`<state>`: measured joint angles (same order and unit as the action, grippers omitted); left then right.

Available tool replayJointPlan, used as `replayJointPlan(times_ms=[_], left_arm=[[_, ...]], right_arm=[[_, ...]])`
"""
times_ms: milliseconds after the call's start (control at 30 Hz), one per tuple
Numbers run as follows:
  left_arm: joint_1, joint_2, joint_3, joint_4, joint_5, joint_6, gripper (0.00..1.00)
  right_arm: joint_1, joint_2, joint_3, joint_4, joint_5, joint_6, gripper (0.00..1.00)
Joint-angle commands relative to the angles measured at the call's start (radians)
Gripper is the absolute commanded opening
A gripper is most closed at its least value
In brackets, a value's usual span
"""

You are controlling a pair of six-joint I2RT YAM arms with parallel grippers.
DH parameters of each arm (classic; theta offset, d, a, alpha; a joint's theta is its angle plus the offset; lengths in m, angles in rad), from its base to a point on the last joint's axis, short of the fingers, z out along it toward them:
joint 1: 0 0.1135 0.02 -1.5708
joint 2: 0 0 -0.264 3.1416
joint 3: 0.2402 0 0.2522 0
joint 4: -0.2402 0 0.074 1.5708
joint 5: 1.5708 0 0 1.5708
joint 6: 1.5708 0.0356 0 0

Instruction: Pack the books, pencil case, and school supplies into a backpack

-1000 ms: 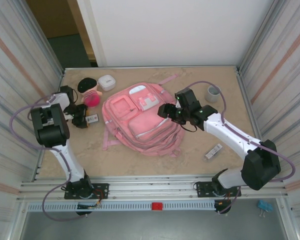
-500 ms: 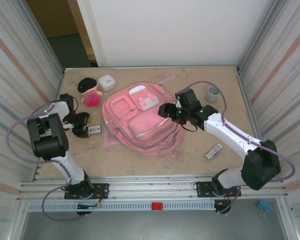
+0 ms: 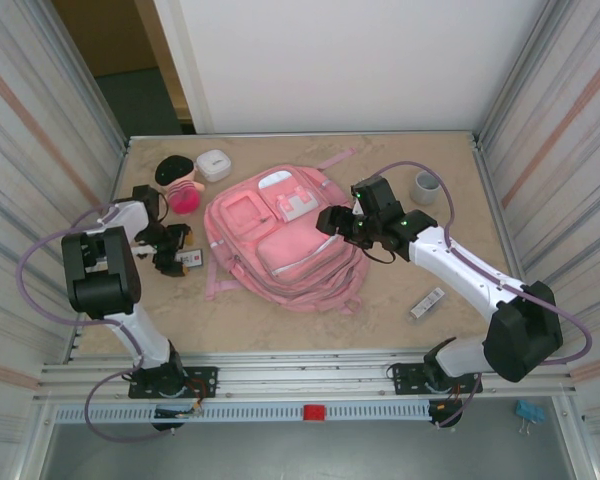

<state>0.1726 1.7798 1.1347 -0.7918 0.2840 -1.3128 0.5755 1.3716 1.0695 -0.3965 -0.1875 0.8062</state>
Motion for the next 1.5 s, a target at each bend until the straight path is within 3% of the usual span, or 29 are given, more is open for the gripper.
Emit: replayJointPlan(times_ms=[0, 100, 367, 667, 833, 933, 1133, 1267, 1467], left_arm=[[-0.001, 0.034, 0.004, -0.030, -0.027, -0.016, 0.80], [-0.002, 0.069, 0.002, -0.021, -0.022, -0.010, 0.77], [-0.005, 0.079, 0.008, -0.019, -0.007, -0.011, 0.55], [-0.065, -0.179, -0.009, -0.040, 0.041, -0.052, 0.46], [-0.198, -0.351, -0.049, -0.007, 0.096, -0.106, 0.46], [-0.312, -0.462, -0.147, 0.120, 0.124, -0.225, 0.46], [-0.572, -0.606, -0.299, 0.328, 0.023, -0.418, 0.46], [-0.659, -0.653, -0.352, 0.389, -0.038, -0.458, 0.46], [-0.711, -0.705, -0.397, 0.508, -0.073, -0.454, 0.46]], right_arm=[[-0.008, -0.033, -0.011, -0.013, -0.008, -0.002, 0.73], [-0.011, -0.032, -0.014, -0.013, -0.013, -0.002, 0.73], [-0.023, -0.043, -0.019, -0.019, -0.012, -0.004, 0.73], [-0.001, -0.043, -0.024, 0.088, -0.073, -0.022, 0.73], [0.046, -0.049, -0.060, 0.269, -0.162, -0.021, 0.73], [0.088, -0.033, -0.080, 0.362, -0.219, 0.006, 0.73], [0.192, 0.019, -0.138, 0.511, -0.275, 0.085, 0.72], [0.242, 0.023, -0.169, 0.498, -0.242, 0.078, 0.72], [0.274, 0.003, -0.223, 0.442, -0.173, 0.036, 0.71]])
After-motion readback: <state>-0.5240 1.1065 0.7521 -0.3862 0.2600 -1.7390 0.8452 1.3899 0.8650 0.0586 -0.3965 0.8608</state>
